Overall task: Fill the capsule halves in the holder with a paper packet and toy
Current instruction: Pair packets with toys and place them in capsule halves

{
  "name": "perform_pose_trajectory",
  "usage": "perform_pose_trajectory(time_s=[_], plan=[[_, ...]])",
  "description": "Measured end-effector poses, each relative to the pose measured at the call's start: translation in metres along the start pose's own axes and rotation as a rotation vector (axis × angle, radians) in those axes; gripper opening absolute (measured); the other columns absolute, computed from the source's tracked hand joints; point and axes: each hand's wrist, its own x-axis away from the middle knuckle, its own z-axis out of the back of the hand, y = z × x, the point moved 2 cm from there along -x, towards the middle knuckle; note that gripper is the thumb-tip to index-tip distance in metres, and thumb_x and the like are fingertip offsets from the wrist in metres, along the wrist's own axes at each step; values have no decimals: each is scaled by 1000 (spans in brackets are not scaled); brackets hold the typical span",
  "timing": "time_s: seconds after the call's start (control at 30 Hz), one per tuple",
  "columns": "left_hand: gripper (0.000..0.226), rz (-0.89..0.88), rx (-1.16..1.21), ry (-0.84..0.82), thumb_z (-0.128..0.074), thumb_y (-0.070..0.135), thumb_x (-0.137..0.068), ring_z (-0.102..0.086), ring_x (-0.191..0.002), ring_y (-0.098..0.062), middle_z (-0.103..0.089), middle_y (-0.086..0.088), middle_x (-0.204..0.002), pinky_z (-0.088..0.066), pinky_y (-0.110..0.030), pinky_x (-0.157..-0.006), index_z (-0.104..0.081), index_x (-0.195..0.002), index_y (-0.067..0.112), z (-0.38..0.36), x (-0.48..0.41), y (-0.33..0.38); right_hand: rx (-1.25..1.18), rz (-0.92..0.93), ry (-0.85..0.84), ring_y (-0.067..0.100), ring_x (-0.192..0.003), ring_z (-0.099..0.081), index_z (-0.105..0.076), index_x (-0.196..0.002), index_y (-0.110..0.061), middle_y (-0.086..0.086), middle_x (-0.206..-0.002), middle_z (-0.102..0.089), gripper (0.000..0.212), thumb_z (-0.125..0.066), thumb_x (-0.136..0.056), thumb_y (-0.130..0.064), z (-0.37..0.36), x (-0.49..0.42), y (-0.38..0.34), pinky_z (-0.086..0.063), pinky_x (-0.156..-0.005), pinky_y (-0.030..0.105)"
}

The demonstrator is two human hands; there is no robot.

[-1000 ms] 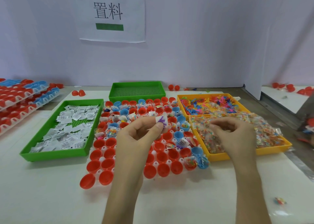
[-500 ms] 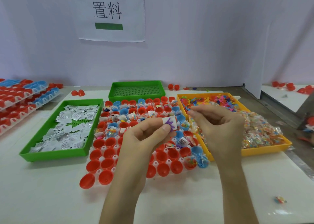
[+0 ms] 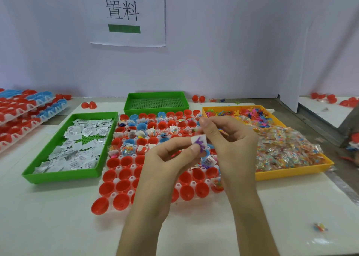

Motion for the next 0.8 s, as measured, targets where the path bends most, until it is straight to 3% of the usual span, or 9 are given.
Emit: perform_pose_trajectory(time_s=[0.1,0.13,0.2,0.33,0.57,0.8], plan=[[31,-34,85,63,-79,29,-58,-75,-84,-20,-77,-10,-89,-58,-22,-75,-81,-85,14,4,-1,3,-8,-55,-133,19,-79,-75,-76,-89,-17,3,-83,-77,12,-69,-88,-26,3,-2,2,-60,-72,28],[29,-36,102,77,-79,28,-58,-75,-82,-19,-77,-9,-88,-58,-22,-74,-82,-84,15,6,-1,4,2,-52,-187,19,-82,-75,-76,-91,-19,2,-86,-78,7,-70,-89,-17,3,-2,1,-60,-75,27],[30,-33,110,84,-79,28,-58,-75,-81,-18,-78,-10,-90,-58,-21,-73,-82,-85,16,8,-1,4,30,-29,-268,14,-87,-74,-76,-94,-19,-2,-89,-78,19,-71,-87,-2,4,-3,0,-58,-77,23],[34,-18,121,77,-79,30,-56,-75,-84,-18,-78,-10,-93,-58,-21,-74,-82,-88,18,9,-1,5,13,-27,-330,12,-88,-74,-76,-94,-17,-2,-89,-78,23,-71,-85,4,6,-3,-3,-56,-77,20],[29,-21,109,82,-80,31,-54,-76,-81,-19,-77,-6,-81,-58,-21,-73,-82,-80,19,7,0,5,-68,-67,-131,19,-76,-74,-75,-81,-17,5,-80,-77,21,-74,-82,3,4,-3,0,-58,-68,23],[24,-71,109,120,-80,27,-58,-75,-79,-17,-76,-7,-81,-57,-19,-71,-82,-80,17,10,-2,3,-136,-47,-19,17,-75,-74,-72,-79,-4,5,-76,-75,14,-72,-81,10,-2,1,1,-59,-67,25]])
